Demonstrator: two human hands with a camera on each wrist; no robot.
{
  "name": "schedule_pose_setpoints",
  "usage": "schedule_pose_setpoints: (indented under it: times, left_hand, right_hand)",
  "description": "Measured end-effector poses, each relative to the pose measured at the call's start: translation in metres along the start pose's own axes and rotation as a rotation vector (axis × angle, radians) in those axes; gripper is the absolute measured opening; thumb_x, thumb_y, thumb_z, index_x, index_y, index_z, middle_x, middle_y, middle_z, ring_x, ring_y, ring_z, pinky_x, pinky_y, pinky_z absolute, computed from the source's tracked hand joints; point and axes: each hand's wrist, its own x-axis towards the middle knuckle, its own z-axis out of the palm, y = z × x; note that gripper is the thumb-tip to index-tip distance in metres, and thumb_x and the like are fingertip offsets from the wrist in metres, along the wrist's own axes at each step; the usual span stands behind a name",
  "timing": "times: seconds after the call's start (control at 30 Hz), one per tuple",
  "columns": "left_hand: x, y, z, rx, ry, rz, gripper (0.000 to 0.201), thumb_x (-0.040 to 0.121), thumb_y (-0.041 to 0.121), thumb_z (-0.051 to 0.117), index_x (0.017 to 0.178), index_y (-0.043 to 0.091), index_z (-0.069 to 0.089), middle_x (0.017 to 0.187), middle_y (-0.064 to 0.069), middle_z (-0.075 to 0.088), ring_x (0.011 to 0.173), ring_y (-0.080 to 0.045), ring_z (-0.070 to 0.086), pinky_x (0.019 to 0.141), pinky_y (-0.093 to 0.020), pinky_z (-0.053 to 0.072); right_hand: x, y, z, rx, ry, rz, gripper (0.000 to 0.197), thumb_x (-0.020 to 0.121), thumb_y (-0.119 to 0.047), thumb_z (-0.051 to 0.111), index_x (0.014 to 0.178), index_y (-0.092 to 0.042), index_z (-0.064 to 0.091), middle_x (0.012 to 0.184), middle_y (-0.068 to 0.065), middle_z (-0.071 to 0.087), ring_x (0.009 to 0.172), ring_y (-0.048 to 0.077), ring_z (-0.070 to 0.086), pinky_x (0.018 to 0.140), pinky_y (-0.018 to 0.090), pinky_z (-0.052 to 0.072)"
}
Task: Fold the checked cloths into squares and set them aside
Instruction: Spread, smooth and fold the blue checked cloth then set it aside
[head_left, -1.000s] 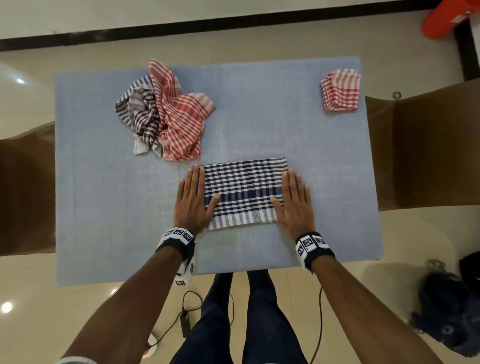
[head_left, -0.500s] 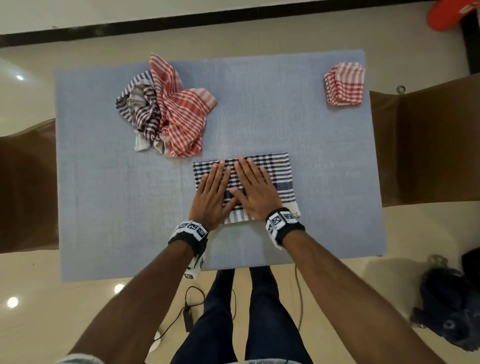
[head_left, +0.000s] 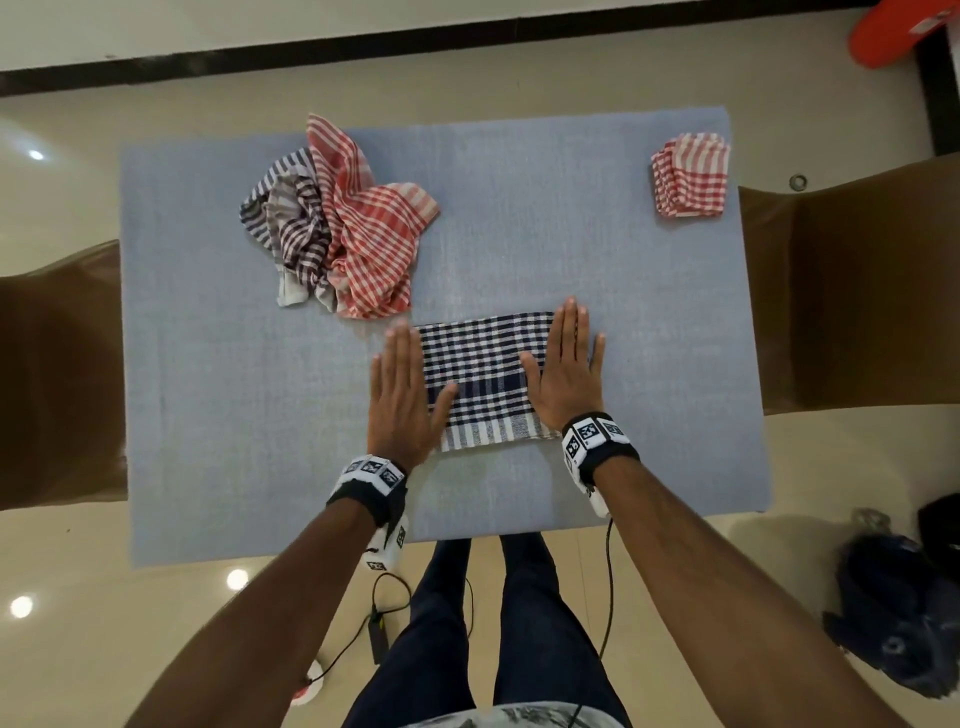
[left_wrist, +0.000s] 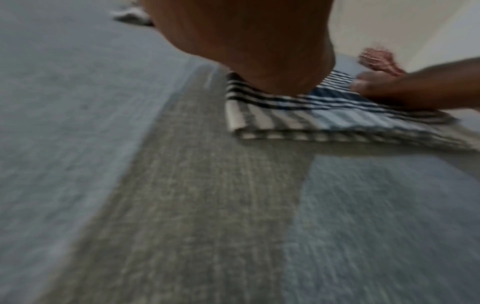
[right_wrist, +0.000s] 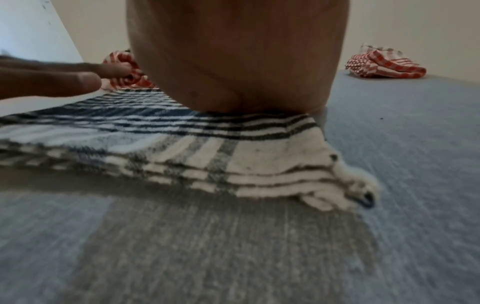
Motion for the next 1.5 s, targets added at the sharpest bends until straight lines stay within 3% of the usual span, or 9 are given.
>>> schedule_pose_setpoints:
  times: [0.1, 0.33, 0.63, 0.8, 0.87, 1.0, 1.27, 1.4, 1.5]
  left_hand:
    - [-0.001, 0.029, 0.01, 0.05, -0.052, 0.204, 0.082, 0.106, 0.051, 0.042, 0.163, 0.002, 0.009, 0.172, -0.015, -0.001, 0.16, -0.028, 0.001, 0.128, -0.053, 0.014]
    - [-0.002, 0.009, 0.021, 0.138, -0.123, 0.239, 0.076, 0.106, 0.055, 0.034, 0.164, 0.013, 0.01, 0.173, -0.008, 0.0, 0.16, -0.023, 0.001, 0.128, -0.053, 0.014]
    - [-0.006, -0.053, -0.007, 0.124, -0.109, 0.072, 0.072, 0.107, 0.05, 0.027, 0.165, 0.015, 0.003, 0.174, -0.003, -0.002, 0.16, -0.02, -0.002, 0.129, -0.053, 0.009]
    - [-0.003, -0.05, -0.019, 0.082, -0.089, 0.038, 0.063, 0.109, 0.04, 0.017, 0.164, 0.01, 0.012, 0.172, -0.011, 0.01, 0.16, -0.024, 0.006, 0.128, -0.054, 0.015]
    - [0.004, -0.046, -0.027, 0.098, -0.103, 0.034, 0.073, 0.106, 0.05, 0.005, 0.162, 0.005, 0.017, 0.17, -0.017, 0.015, 0.159, -0.03, 0.012, 0.128, -0.055, 0.017]
    - [0.028, -0.038, -0.036, 0.088, -0.135, 0.185, 0.08, 0.1, 0.061, 0.034, 0.157, 0.004, 0.031, 0.164, -0.022, 0.028, 0.153, -0.036, 0.027, 0.125, -0.054, 0.025]
    - [0.046, -0.029, -0.04, 0.057, -0.167, 0.215, 0.067, 0.09, 0.039, 0.067, 0.147, 0.012, 0.044, 0.149, -0.016, 0.041, 0.132, -0.034, 0.047, 0.109, -0.051, 0.046]
    - [0.032, -0.034, -0.046, 0.044, -0.173, 0.182, 0.054, 0.094, 0.026, 0.064, 0.143, 0.013, 0.045, 0.143, -0.013, 0.047, 0.126, -0.029, 0.052, 0.103, -0.047, 0.052]
    - [0.016, -0.028, -0.05, 0.021, -0.209, 0.149, 0.055, 0.091, 0.005, 0.06, 0.143, 0.011, 0.043, 0.137, -0.013, 0.054, 0.12, -0.028, 0.057, 0.101, -0.044, 0.053]
  right_hand:
    - [0.001, 0.002, 0.001, -0.012, -0.005, -0.011, 0.081, 0.106, -0.054, 0.027, 0.162, -0.005, -0.004, 0.171, 0.012, -0.01, 0.159, 0.027, -0.009, 0.127, 0.055, 0.001]
    - [0.004, 0.005, 0.003, -0.026, -0.01, -0.03, 0.082, 0.105, -0.056, 0.026, 0.162, -0.005, -0.003, 0.171, 0.012, -0.01, 0.158, 0.028, -0.01, 0.127, 0.055, -0.001]
    - [0.004, 0.006, 0.0, 0.016, -0.049, -0.027, 0.083, 0.104, -0.059, 0.02, 0.162, -0.007, -0.009, 0.17, 0.01, -0.016, 0.158, 0.027, -0.015, 0.127, 0.055, -0.003]
    - [-0.003, 0.007, -0.018, 0.203, 0.004, -0.026, 0.087, 0.102, -0.042, 0.052, 0.163, -0.01, -0.003, 0.171, 0.011, -0.012, 0.158, 0.029, -0.008, 0.128, 0.05, 0.0]
    - [-0.018, 0.007, -0.031, 0.309, 0.097, 0.078, 0.078, 0.098, -0.023, 0.062, 0.16, -0.011, 0.016, 0.17, 0.014, 0.008, 0.157, 0.031, 0.013, 0.127, 0.048, 0.018]
    - [-0.058, 0.016, -0.047, 0.226, 0.081, 0.305, 0.047, 0.09, -0.032, 0.072, 0.124, -0.01, 0.05, 0.128, 0.011, 0.053, 0.114, 0.029, 0.058, 0.094, 0.045, 0.053]
    - [-0.058, 0.017, -0.044, 0.449, -0.149, 0.596, 0.041, 0.085, -0.037, 0.079, 0.107, -0.008, 0.062, 0.104, 0.006, 0.071, 0.09, 0.026, 0.069, 0.075, 0.037, 0.057]
    - [-0.024, 0.023, -0.058, 0.485, -0.162, 0.573, 0.025, 0.084, -0.023, 0.078, 0.066, -0.015, 0.063, 0.07, 0.001, 0.068, 0.062, 0.017, 0.064, 0.051, 0.022, 0.044]
    - [0.011, 0.025, -0.075, 0.51, -0.094, 0.443, 0.033, 0.084, -0.017, 0.078, 0.061, -0.015, 0.055, 0.062, 0.0, 0.057, 0.054, 0.013, 0.05, 0.052, 0.023, 0.036]
